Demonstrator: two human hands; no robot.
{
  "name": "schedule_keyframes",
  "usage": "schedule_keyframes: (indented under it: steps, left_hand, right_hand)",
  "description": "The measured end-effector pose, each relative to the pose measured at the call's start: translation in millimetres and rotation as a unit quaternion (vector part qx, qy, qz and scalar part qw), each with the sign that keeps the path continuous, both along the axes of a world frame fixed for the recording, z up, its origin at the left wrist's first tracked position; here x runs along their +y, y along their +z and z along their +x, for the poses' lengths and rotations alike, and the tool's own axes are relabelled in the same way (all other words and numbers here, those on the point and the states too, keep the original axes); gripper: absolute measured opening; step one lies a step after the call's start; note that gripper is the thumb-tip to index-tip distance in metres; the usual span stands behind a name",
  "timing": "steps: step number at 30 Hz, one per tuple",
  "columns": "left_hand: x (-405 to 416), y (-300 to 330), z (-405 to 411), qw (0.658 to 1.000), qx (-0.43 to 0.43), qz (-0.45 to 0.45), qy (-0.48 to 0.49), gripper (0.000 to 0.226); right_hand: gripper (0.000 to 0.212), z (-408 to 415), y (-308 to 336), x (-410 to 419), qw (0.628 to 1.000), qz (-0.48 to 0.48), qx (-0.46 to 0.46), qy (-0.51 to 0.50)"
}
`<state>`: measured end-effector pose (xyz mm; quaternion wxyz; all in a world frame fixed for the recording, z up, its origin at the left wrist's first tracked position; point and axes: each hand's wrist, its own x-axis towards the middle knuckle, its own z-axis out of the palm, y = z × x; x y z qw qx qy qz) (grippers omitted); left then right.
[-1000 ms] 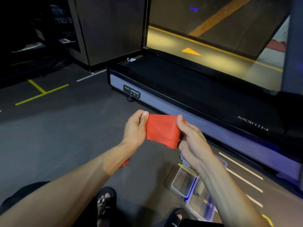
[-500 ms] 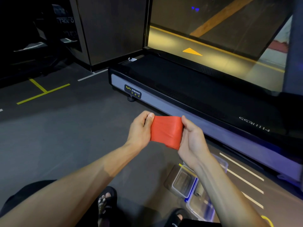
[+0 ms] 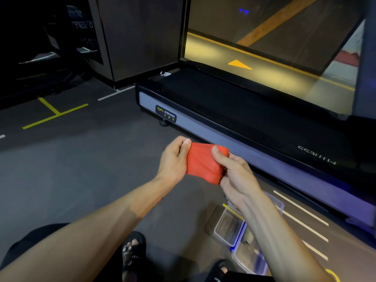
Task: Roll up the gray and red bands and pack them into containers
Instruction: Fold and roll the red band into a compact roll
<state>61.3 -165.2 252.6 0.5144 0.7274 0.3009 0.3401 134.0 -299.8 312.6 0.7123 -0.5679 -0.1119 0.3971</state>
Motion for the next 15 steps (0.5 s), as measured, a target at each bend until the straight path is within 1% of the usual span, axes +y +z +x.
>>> schedule_keyframes:
  steps: [2, 6, 11, 13, 15]
  left_hand:
    - [-2, 2, 0, 1.000, -0.004, -0.007, -0.004, 0.033]
    - [-4, 6, 0, 1.000, -0.012, -0.014, -0.011, 0.033]
    - [-7, 9, 0, 1.000, -0.020, -0.016, -0.016, 0.033]
    - [-9, 10, 0, 0.999, -0.023, -0.019, -0.020, 0.033]
    - [-12, 11, 0, 0.999, -0.026, -0.020, -0.025, 0.033]
  right_hand:
    - [0.049, -1, 1, 0, 1.000, 0.004, -0.004, -0.002]
    - [0.050, -1, 0, 3, 1.000, 0.015, 0.014, -0.005]
    - [0.038, -1, 0, 9, 0.998, 0.005, 0.053, -0.014]
    - [0.049, -3, 1, 12, 0.999, -0.010, 0.042, -0.020]
    - [0.059, -6, 0, 14, 0.999, -0.022, 0.010, -0.030]
